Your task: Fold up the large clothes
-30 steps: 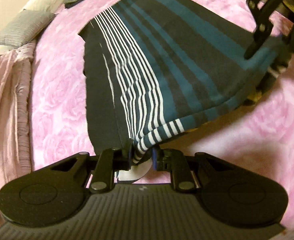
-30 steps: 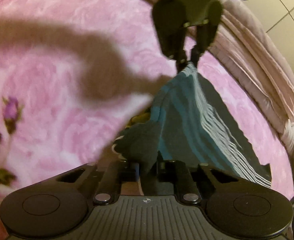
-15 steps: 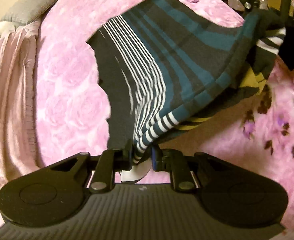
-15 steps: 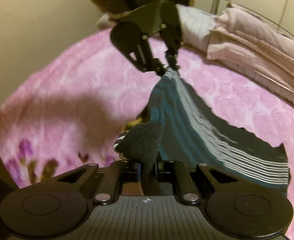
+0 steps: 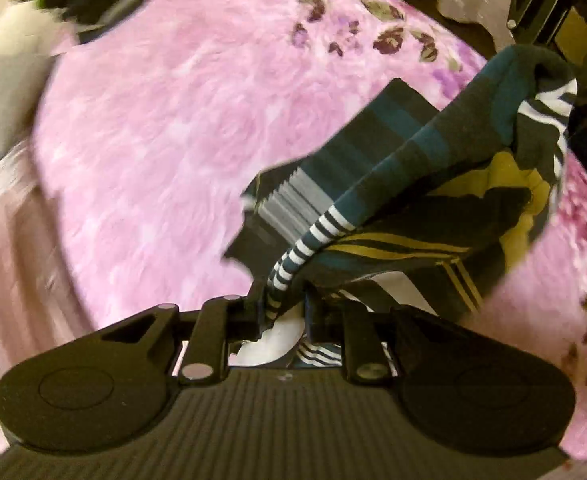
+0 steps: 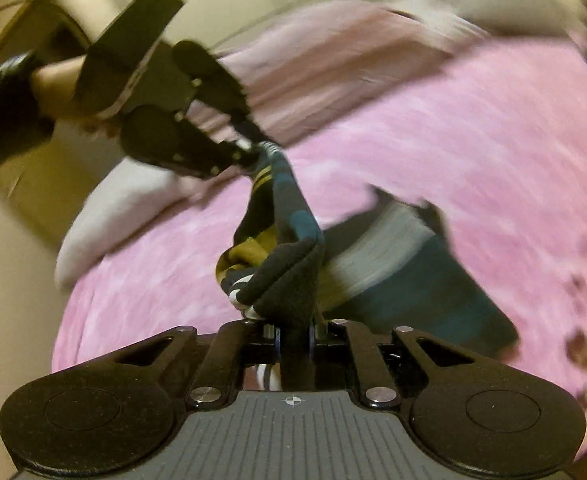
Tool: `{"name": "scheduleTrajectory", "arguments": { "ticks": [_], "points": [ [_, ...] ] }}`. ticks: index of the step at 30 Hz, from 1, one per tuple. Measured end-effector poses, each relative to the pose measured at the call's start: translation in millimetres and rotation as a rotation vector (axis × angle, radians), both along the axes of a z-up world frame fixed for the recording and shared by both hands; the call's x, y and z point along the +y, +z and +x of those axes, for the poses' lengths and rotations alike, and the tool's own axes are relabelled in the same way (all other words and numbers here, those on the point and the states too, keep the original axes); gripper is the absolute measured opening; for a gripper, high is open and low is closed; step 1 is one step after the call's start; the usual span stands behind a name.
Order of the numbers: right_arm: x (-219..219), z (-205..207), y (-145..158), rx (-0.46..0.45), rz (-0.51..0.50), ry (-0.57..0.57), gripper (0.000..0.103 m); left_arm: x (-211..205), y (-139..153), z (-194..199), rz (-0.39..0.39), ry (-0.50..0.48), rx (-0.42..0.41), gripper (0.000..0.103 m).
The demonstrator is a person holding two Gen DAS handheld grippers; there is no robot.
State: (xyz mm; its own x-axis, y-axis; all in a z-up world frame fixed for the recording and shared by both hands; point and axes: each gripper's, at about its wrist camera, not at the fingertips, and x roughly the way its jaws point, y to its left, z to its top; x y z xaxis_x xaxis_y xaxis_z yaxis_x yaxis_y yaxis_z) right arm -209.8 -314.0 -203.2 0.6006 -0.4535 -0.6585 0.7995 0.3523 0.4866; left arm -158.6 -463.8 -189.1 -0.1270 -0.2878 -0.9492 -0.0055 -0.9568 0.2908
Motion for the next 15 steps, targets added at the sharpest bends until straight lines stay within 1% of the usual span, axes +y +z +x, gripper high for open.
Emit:
{"name": "scheduleTrajectory", "arguments": {
  "ticks": [1, 3, 5, 6, 7, 8, 9, 10, 12, 13, 15],
  "points": [
    [-8.0, -10.9, -10.4, -0.011, 0.027, -0.033, 0.008, -12.7, -17.9, -16.4, 0.027, -0.012, -0.016, 0.018],
    [-24.4, -31.7, -36.8, -0.044, 0.097, -0.112, 0.008, -39.3, -55.2, -41.0, 0.094, 0.001, -0.04, 0.021],
    [-39.0, -51.8, -69.3, -0.08, 0.191, -0.207, 0.009, -60.4, -89.4, -60.3, 0.123, 0.022, -0.046, 0.032],
    [-47.7, -63.6, -82.4, -0.09, 0.24, -0.252, 0.011, -69.0, -100.5, -64.2, 0.127, 0.052, -0.04, 0.033],
    [-54.5, -74.5, -96.0, -0.105, 0.292, -0.299, 0.013, -76.9, -105.4, -63.9, 0.125, 0.087, -0.03, 0.031],
    [-58.9, -86.0, -104.7, -0.119, 0.33, -0.341, 0.021, -83.1, -106.2, -62.3, 0.122, 0.121, -0.012, 0.031],
    [-60.8, -92.1, -108.9, -0.135, 0.345, -0.366, 0.029, -89.8, -102.2, -55.7, 0.12, 0.164, 0.015, 0.032],
    [-60.3, -98.3, -108.7, -0.147, 0.342, -0.376, 0.032, -95.3, -97.0, -48.1, 0.118, 0.209, 0.04, 0.032],
    [-59.7, -100.0, -104.3, -0.161, 0.324, -0.375, 0.033, -104.2, -83.5, -23.8, 0.123, 0.319, 0.093, 0.032],
    [-58.0, -99.8, -102.8, -0.17, 0.319, -0.377, 0.033, -107.6, -78.7, -8.3, 0.14, 0.39, 0.121, 0.032],
    [-57.5, -98.6, -99.2, -0.196, 0.316, -0.395, 0.033, -109.8, -79.1, 12.4, 0.17, 0.491, 0.157, 0.032]
  ]
}}
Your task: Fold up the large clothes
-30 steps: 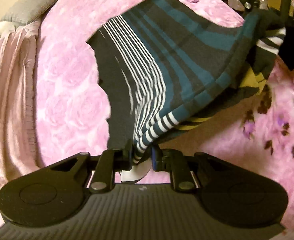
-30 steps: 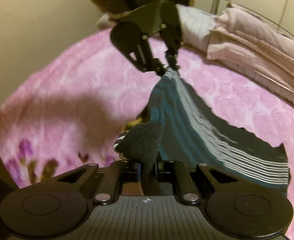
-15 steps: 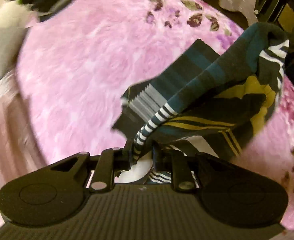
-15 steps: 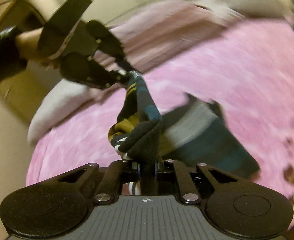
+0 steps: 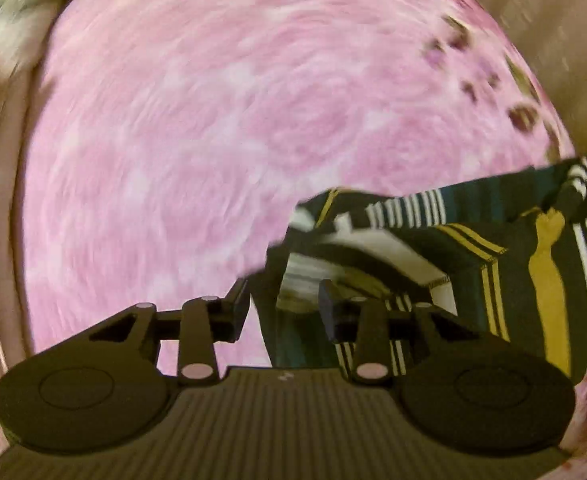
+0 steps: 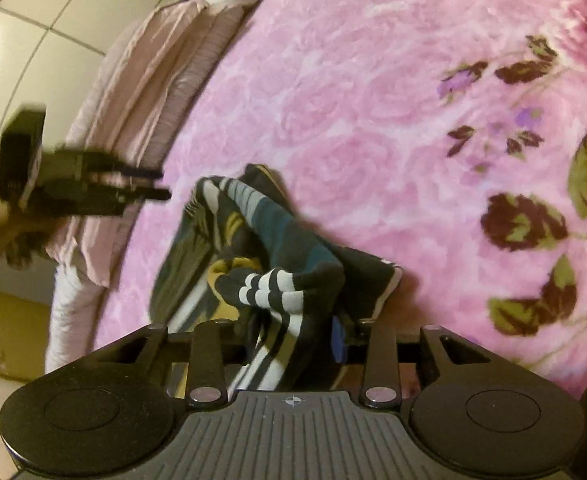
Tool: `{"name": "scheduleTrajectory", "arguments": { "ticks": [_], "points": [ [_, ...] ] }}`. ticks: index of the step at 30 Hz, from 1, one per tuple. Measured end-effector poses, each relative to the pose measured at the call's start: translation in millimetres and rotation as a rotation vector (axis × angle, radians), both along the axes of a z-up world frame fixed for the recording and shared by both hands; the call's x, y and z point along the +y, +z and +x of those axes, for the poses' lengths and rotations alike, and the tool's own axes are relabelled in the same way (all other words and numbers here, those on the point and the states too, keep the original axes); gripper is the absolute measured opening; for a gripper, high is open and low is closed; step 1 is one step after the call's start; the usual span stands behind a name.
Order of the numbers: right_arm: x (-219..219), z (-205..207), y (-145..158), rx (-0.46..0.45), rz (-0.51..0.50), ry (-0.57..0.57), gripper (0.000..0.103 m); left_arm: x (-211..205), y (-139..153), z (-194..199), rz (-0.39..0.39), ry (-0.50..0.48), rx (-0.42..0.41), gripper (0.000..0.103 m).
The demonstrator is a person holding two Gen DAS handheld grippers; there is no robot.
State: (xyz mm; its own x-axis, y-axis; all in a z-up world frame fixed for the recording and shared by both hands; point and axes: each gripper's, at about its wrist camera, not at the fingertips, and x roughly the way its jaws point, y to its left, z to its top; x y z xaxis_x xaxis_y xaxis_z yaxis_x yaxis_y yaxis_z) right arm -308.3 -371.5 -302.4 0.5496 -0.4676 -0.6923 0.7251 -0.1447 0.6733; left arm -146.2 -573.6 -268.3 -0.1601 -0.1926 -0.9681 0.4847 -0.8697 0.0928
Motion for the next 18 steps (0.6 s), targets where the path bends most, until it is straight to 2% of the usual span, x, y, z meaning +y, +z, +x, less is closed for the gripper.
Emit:
{"name": "scheduleTrajectory", "arguments": {
  "ticks": [1, 2, 3, 5, 8, 10, 11, 13, 14, 15, 18],
  "points": [
    [-0.6, 0.7, 0.1, 0.0, 0.0, -0.01, 0.033, -0.1, -5.6, 10.0, 0.017, 0.049, 0.011, 0.032],
    [-3.5, 3.4, -1.0, 0.018, 0.013, -0.018, 0.026, -0.2, -12.4, 15.6, 0.028, 0.087, 0.011, 0.032],
    [-5.7, 5.1, -3.8, 0.049, 0.039, -0.023, 0.009, -1.3, -20.0, 19.3, 0.031, 0.121, 0.011, 0.032],
    [-11.5, 7.7, -5.5, 0.071, 0.078, -0.018, 0.007, -2.1, -33.3, 24.8, 0.058, 0.178, 0.034, 0.032],
    [-17.1, 2.0, 9.5, 0.048, -0.008, -0.032, 0.006, 3.7, -41.0, 20.0, 0.053, 0.184, 0.073, 0.032],
    [-17.2, -1.4, 1.0, 0.064, 0.005, -0.045, 0.006, 3.5, -53.3, 16.3, 0.039, 0.202, 0.068, 0.032],
    [-17.4, -2.4, -11.3, 0.068, 0.047, -0.05, 0.006, 1.7, -58.0, 16.9, 0.037, 0.212, 0.06, 0.035],
    [-14.3, -10.4, -38.5, 0.026, 0.119, -0.104, 0.01, -0.2, -67.5, 16.7, 0.04, 0.241, 0.07, 0.036],
    [-11.8, -16.3, -44.2, 0.0, 0.136, -0.147, 0.021, -1.3, -67.8, 17.5, 0.042, 0.249, 0.075, 0.036],
    [-9.0, -19.2, -41.1, 0.009, 0.142, -0.167, 0.031, -1.1, -63.8, 20.3, 0.046, 0.249, 0.074, 0.035],
    [-4.4, -17.3, -17.2, 0.108, 0.099, -0.15, 0.033, 1.0, -48.8, 28.8, 0.01, 0.241, 0.065, 0.033]
  ]
}}
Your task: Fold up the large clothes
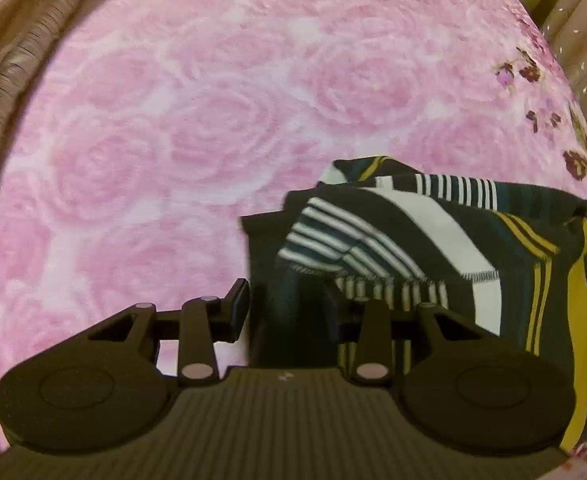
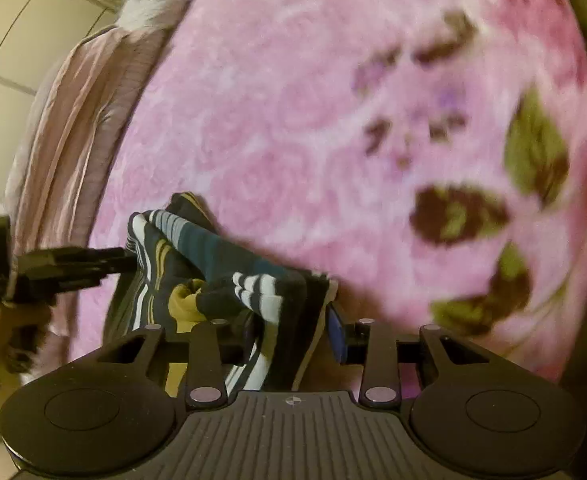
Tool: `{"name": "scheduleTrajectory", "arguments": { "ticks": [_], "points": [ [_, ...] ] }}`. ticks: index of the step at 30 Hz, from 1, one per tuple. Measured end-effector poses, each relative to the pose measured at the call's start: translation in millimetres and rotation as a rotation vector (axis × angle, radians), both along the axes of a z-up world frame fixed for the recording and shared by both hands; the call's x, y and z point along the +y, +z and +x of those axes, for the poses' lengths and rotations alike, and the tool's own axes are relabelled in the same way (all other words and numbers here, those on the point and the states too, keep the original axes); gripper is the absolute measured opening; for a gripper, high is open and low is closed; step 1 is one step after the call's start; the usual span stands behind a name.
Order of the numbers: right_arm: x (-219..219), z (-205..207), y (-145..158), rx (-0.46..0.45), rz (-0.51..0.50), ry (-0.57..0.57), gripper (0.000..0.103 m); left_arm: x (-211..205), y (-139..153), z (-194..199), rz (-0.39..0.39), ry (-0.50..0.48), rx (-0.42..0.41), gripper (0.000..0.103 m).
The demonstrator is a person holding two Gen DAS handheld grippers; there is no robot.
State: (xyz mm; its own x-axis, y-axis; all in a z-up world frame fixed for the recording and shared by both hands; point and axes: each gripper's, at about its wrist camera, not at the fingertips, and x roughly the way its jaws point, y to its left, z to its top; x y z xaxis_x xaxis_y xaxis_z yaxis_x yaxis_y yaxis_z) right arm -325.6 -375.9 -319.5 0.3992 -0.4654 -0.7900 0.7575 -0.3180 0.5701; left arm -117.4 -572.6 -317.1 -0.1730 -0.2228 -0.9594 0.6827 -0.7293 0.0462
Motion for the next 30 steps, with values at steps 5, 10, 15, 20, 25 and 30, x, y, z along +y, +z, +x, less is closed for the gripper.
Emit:
{"name": "scheduleTrajectory", "arguments": {
  "ticks": [5, 10, 15, 20, 25, 30],
  "points": [
    [9.9, 10.6, 47.3, 0.137, -0.096, 0.044, 0.033, 13.0, 34.5, 10.5, 0.013, 0.002, 0.078, 0.03],
    [5.9, 45.8, 59.7, 0.12, -0.176, 0.182, 0.033, 35.0, 17.4, -22.8, 0.104, -0.095, 0.158, 0.031],
    [-21.7, 61.2, 8.3, 0.156, -0.096, 0.304, 0.032, 20.8, -17.4, -38.6, 0.099, -0.042, 0.162, 0.035],
    [-53.4, 49.2, -22.1, 0.105, -0.095, 0.316, 0.031, 8.4, -17.4, -39.3, 0.115, -0.006, 0.159, 0.035],
    [-41.3, 31.2, -2.2, 0.071, -0.069, 0.321, 0.031, 9.3, -2.4, -34.0, 0.099, 0.034, 0.119, 0.032],
    [-21.7, 15.5, -2.0, 0.063, -0.024, 0.309, 0.031, 9.2, -0.9, -3.5, 0.093, 0.148, 0.09, 0.03]
  ]
}}
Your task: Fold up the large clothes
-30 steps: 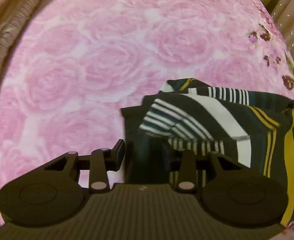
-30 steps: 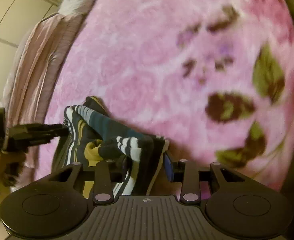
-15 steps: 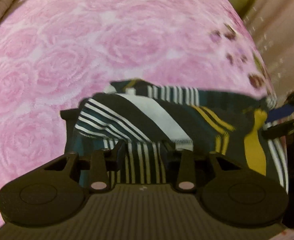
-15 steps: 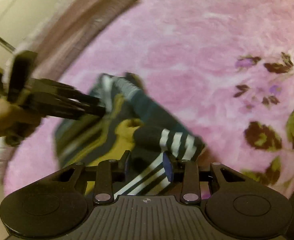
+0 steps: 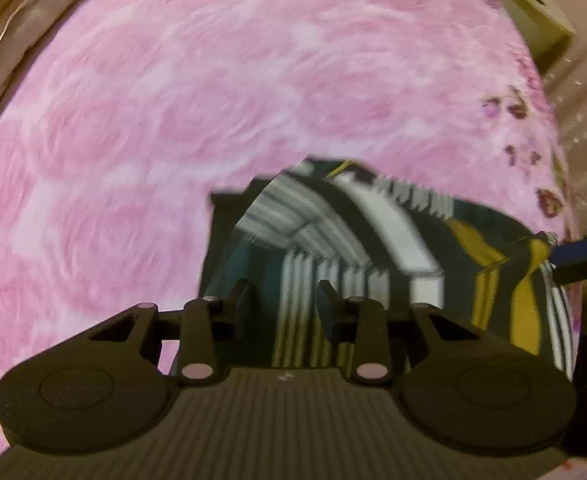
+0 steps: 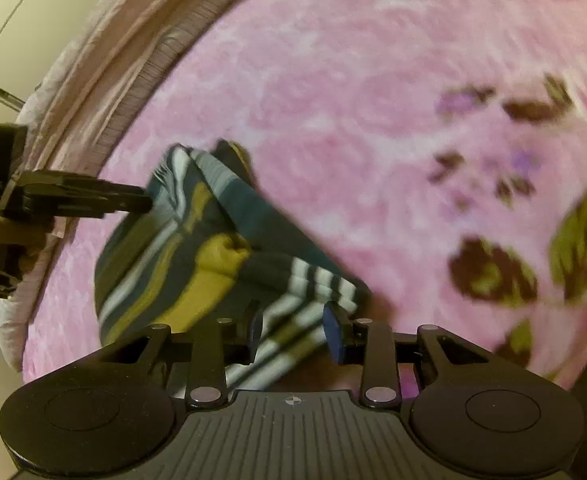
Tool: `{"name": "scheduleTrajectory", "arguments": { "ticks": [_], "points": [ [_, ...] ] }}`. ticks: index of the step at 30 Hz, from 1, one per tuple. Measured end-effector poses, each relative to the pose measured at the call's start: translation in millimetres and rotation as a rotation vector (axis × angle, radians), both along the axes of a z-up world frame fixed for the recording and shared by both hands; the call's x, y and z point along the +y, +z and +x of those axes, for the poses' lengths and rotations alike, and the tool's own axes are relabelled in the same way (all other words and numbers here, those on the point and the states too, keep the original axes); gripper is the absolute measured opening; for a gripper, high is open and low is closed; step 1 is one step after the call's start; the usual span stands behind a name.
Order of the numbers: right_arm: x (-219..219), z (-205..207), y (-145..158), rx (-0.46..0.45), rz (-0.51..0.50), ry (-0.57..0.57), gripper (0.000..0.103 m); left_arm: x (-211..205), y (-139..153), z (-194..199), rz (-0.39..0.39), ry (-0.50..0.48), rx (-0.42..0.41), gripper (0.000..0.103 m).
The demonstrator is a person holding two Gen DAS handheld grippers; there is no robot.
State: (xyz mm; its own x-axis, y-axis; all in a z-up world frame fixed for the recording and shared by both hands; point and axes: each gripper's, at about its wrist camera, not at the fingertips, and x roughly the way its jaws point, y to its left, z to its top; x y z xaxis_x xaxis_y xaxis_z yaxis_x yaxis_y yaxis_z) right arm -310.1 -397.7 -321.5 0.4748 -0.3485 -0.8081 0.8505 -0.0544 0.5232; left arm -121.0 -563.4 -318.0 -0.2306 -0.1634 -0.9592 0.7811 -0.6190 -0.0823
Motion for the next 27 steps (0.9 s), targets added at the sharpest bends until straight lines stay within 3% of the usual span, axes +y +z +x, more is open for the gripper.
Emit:
{"name": "scheduleTrajectory", "arguments": {
  "ticks": [4, 8, 11, 15, 20, 27],
  "points": [
    [5.9, -0.4, -8.4, -0.002, -0.013, -0.012, 0.031, 3.0, -17.1, 4.1, -0.023, -0.016, -0.008, 0.034],
    [28.0, 5.3, 12.5, 0.067, -0.044, -0.065, 0.036, 18.3, -1.4, 6.1, -0.084, 0.001, -0.045, 0.03],
    [54.7, 8.8, 34.7, 0.115, -0.037, -0.114, 0.051, 45.2, 26.9, 21.3, -0.105, 0.045, -0.039, 0.03],
    [88.9, 23.7, 74.2, 0.141, -0.079, -0.135, 0.062, 93.4, 70.3, 49.2, -0.119, 0.12, -0.011, 0.03],
    [120.7, 59.6, 119.2, 0.187, -0.095, -0.145, 0.064, 149.4, 110.4, 76.2, -0.113, 0.174, 0.016, 0.031],
    [154.6, 100.6, 160.0, 0.205, -0.107, -0.146, 0.065, 207.7, 151.3, 103.6, -0.129, 0.239, 0.072, 0.034]
  ]
}}
